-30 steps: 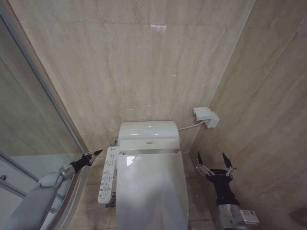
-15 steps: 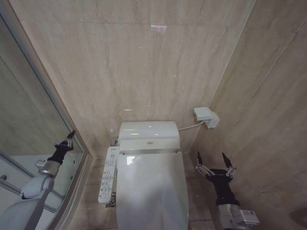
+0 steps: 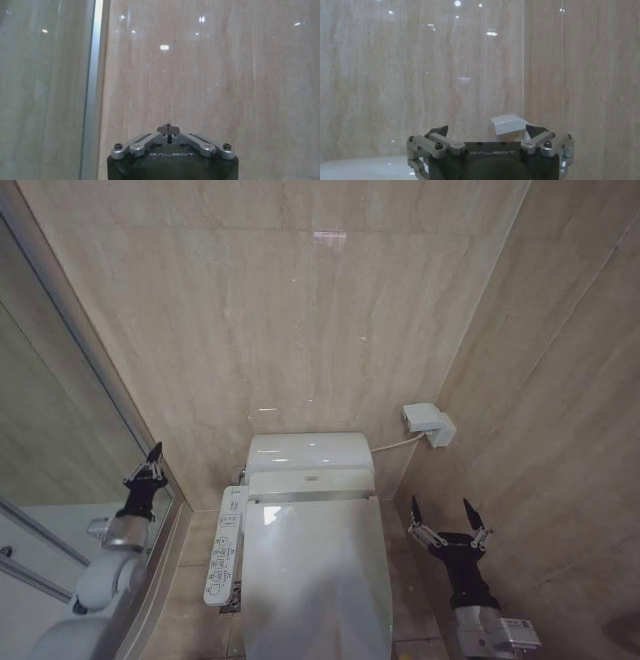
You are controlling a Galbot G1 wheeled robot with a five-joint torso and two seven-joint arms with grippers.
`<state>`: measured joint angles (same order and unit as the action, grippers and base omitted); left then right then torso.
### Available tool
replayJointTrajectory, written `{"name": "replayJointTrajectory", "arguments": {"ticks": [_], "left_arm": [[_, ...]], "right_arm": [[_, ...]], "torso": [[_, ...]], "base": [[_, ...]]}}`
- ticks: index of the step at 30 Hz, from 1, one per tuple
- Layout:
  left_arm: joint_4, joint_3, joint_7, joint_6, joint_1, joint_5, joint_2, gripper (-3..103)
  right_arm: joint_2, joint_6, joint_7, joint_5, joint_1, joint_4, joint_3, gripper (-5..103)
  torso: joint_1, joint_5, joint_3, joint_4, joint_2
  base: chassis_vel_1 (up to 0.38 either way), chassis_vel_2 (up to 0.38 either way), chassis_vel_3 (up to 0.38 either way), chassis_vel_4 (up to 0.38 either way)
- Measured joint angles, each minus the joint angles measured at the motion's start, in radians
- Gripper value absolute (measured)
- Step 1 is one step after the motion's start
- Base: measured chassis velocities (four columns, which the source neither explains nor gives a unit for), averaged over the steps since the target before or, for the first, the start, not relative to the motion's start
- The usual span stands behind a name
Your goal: Open the toilet lid, clean the toilet bowl with a toilet brush, close the toilet lid, and flush.
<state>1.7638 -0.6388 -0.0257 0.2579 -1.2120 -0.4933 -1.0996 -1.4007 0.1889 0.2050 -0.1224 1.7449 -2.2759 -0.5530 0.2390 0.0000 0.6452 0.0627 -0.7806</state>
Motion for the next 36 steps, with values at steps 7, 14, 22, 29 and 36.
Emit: {"name": "replayJointTrajectory", "arguments": {"ticks": [7, 14, 22, 29, 36], "left_arm": [[0.133, -0.066, 0.000, 0.001, -0.143, 0.009, -0.010, 0], [0.265, -0.113, -0.021, -0.016, -0.301, 0.031, -0.083, 0], [0.372, -0.130, -0.011, 0.008, -0.465, 0.081, -0.152, 18], [0.404, -0.169, 0.014, 0.053, -0.533, 0.105, -0.158, 44], [0.366, -0.203, 0.036, 0.106, -0.559, 0.109, -0.165, 72]], "right_arm": [[0.000, 0.000, 0.000, 0.000, 0.000, 0.000, 0.000, 100], [0.000, 0.000, 0.000, 0.000, 0.000, 0.000, 0.000, 100], [0.000, 0.000, 0.000, 0.000, 0.000, 0.000, 0.000, 100], [0.000, 0.000, 0.000, 0.000, 0.000, 0.000, 0.000, 100], [0.000, 0.000, 0.000, 0.000, 0.000, 0.000, 0.000, 100]], "torso": [[0.000, 0.0003, 0.000, 0.0000, 0.000], [0.000, 0.0000, 0.000, 0.0002, 0.000], [0.000, 0.0000, 0.000, 0.0002, 0.000], [0.000, 0.0001, 0.000, 0.0002, 0.000], [0.000, -0.0001, 0.000, 0.0002, 0.000]], "base": [[0.000, 0.000, 0.000, 0.000], [0.000, 0.000, 0.000, 0.000], [0.000, 0.000, 0.000, 0.000], [0.000, 0.000, 0.000, 0.000], [0.000, 0.000, 0.000, 0.000]]}}
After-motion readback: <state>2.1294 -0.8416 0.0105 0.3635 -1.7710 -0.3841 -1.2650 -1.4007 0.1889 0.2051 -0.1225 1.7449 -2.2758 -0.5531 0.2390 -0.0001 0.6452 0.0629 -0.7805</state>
